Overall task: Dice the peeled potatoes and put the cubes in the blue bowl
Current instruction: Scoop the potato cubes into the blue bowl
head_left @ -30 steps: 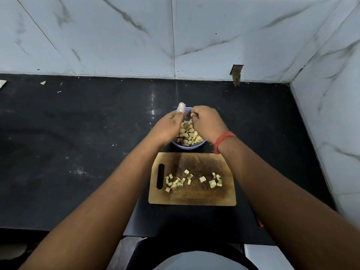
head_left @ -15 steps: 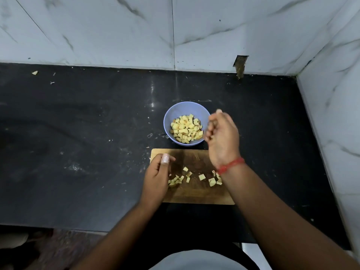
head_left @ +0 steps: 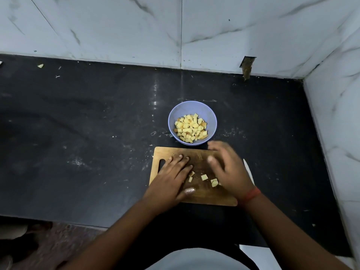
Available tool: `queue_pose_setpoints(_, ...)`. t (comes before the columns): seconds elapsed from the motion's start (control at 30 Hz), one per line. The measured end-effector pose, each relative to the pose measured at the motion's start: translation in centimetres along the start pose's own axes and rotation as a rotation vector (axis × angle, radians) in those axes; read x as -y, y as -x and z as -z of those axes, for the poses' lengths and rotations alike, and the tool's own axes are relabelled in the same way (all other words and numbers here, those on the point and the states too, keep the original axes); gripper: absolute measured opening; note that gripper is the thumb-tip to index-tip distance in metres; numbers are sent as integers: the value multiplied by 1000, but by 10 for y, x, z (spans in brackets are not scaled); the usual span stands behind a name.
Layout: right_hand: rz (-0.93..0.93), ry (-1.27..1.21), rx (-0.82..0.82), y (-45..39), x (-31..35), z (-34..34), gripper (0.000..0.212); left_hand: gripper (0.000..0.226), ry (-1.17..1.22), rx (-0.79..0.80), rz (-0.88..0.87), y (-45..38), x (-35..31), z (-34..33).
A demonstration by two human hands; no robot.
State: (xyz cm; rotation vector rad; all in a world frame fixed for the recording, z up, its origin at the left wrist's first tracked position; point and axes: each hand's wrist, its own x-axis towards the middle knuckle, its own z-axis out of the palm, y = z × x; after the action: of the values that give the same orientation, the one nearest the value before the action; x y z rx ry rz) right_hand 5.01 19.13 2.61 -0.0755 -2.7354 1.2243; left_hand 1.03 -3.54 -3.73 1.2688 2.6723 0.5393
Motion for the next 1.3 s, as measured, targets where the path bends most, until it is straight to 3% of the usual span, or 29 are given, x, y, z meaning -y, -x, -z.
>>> queue_pose_setpoints(0.07,125,284,224,24,-24,-8,52,74,-90,-1,-50,-1,1,-6)
queue_pose_setpoints(0.17,284,558,363,37,-36,-19,62,71,-142,-59,-85,-4,-1,-13)
queue_pose_setpoints(0.47,438,522,171,32,-42,-38,20,37,-169,-191,-20,-10,-6,-17)
queue_pose_setpoints(0.63,542,551,193,17,-33,-36,17,32,-140,-174,-17,-26,-8,-10)
queue_pose_setpoints(0.9,430,559,102,2,-28,-40,24,41,-5,-155,135,-36,-10,1)
queue_pose_setpoints(1.0,219,393,96,2,-19,-37,30,43,121,-204,232,-33,-15,8)
queue_pose_setpoints(1.1,-96,82,5,5,-8,-30,32,46,410,-266,405,-30,-23,13)
queue_pose_setpoints(1.23,-547,-648,-197,-7,24,-16,41,43,804,-416,533,-41,-46,43)
queue_pose_setpoints(1.3,-640,-960,-287,-31,43,-4,39,41,898,-495,538,-61,-57,71)
